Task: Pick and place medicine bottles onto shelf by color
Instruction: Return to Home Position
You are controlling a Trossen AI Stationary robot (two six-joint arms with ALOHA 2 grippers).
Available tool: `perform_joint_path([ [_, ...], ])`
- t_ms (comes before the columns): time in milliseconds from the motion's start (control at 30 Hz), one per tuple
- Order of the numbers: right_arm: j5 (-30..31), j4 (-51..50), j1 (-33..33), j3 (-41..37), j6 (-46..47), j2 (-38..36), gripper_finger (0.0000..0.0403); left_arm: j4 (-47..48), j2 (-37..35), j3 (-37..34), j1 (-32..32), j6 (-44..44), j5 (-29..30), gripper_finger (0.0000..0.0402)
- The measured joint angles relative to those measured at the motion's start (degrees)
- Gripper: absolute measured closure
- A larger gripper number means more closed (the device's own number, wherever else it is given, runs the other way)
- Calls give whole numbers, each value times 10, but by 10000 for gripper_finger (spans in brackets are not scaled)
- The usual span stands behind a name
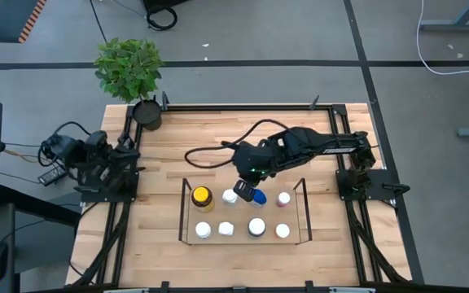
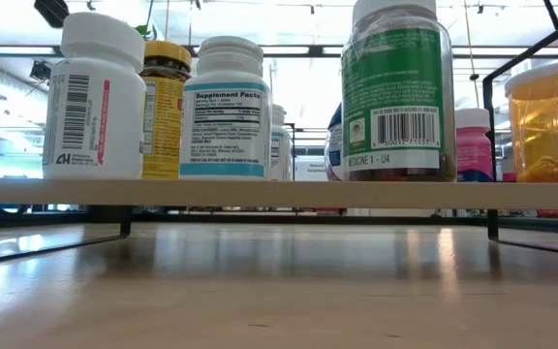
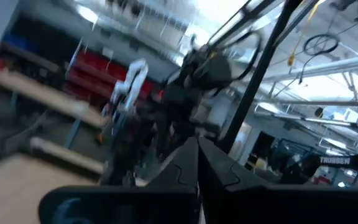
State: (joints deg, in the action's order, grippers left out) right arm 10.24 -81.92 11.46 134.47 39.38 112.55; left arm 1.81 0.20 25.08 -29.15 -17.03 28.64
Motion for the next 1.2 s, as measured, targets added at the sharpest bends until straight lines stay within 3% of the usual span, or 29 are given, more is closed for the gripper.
perform_joint_path([
  [200,3,4,7,0,8,-3,346,-43,0,-1,0,45,0,399],
  [633,2,9,29,0,16,-3,346,-91,2,-3,1,44,-44,400],
  [800,2,9,39,0,28,-3,346,-277,37,-91,1,12,-82,401],
  [967,0,9,66,0,49,-3,346,-472,87,-181,1,9,-75,401],
  [1200,5,8,110,0,78,-3,346,-489,87,-191,47,-3,-59,401],
])
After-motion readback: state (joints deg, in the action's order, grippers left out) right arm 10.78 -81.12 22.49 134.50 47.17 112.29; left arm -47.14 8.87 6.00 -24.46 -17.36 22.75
